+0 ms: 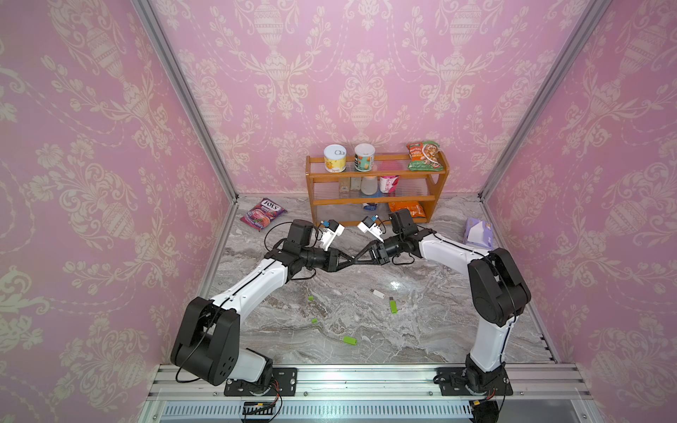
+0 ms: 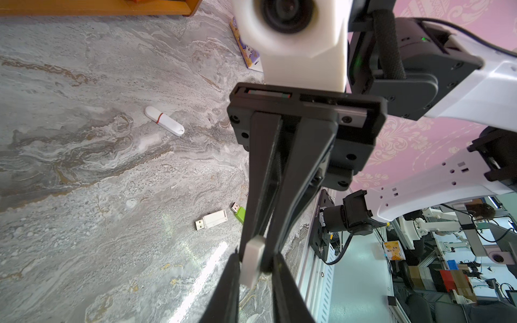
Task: Close the usb drive cover
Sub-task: Pick up the cover from the center of the board.
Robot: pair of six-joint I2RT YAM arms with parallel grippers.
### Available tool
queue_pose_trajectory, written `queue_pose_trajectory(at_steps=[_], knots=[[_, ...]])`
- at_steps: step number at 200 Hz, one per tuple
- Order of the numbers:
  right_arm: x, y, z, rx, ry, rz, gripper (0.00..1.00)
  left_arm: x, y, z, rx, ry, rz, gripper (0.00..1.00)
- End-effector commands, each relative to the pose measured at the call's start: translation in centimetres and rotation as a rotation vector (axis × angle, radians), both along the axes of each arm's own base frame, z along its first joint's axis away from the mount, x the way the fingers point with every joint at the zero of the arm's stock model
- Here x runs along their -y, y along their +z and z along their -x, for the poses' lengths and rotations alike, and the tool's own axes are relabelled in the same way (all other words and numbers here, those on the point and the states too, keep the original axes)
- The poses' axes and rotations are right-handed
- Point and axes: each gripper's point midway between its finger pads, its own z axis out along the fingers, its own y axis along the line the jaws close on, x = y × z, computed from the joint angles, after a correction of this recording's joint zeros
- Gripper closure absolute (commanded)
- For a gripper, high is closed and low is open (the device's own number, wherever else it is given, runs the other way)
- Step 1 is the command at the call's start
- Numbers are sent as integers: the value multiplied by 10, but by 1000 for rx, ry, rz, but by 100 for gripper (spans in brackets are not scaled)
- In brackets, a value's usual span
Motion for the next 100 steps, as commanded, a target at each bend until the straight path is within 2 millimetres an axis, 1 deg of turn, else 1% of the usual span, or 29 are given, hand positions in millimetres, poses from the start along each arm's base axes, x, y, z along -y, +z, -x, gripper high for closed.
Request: queue_pose_trajectory(at_steps=[1,28,36,62,82,89,100], knots=[[6,-4,13,65,36,81,92,7,8,12,2,-60,32,100],[5,-6,10,73,25,92,77,6,7,10,3,-47,22,100],[4,-6,8,76,16,89,71,6,8,10,3,-47,23,100],[2,-6,4,69,4,67,67,7,13,11,9,-50,41,100],[1,-7,3,64,0,60,60,8,15,11,12,-49,47,100],[1,-6,2,67,-4,58,56,7,13,10,10,-44,41,100],[2,-6,-1,70,-15,54,53,7,11,9,7,-38,32,100]])
